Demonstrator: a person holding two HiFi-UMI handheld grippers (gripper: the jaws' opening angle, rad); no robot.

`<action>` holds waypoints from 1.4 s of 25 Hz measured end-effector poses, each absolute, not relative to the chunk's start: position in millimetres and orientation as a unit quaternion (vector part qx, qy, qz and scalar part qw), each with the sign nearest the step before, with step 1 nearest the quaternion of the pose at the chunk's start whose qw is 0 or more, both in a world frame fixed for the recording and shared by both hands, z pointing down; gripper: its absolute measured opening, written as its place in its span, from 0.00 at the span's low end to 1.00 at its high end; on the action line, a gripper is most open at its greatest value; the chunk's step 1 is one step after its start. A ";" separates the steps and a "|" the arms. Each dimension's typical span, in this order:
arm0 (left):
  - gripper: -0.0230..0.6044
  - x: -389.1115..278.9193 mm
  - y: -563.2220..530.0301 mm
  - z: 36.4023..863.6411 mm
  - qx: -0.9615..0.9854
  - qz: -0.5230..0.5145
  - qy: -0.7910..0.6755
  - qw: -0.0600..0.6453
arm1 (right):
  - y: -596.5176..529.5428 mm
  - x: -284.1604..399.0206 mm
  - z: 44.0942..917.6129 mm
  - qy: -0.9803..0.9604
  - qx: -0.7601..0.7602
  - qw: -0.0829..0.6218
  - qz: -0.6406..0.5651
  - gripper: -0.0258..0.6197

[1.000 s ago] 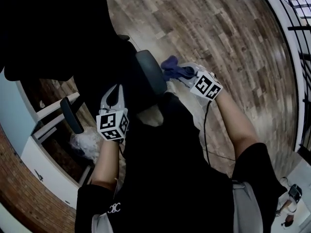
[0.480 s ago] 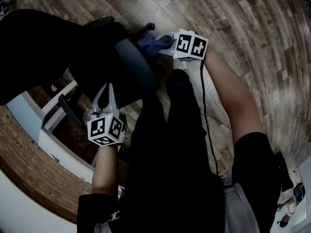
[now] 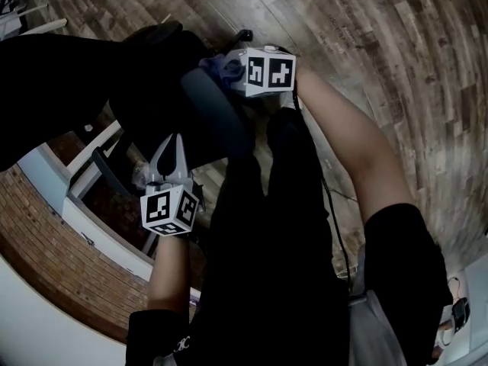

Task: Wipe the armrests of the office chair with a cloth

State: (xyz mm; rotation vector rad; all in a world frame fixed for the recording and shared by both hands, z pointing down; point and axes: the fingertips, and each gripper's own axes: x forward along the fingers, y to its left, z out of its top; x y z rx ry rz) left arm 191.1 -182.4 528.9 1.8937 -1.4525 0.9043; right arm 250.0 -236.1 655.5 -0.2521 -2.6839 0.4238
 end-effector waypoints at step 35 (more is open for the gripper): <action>0.05 166.1 -179.5 550.6 0.665 0.350 -0.580 0.314 | -250.6 255.4 827.1 -0.902 0.040 0.317 0.289 0.10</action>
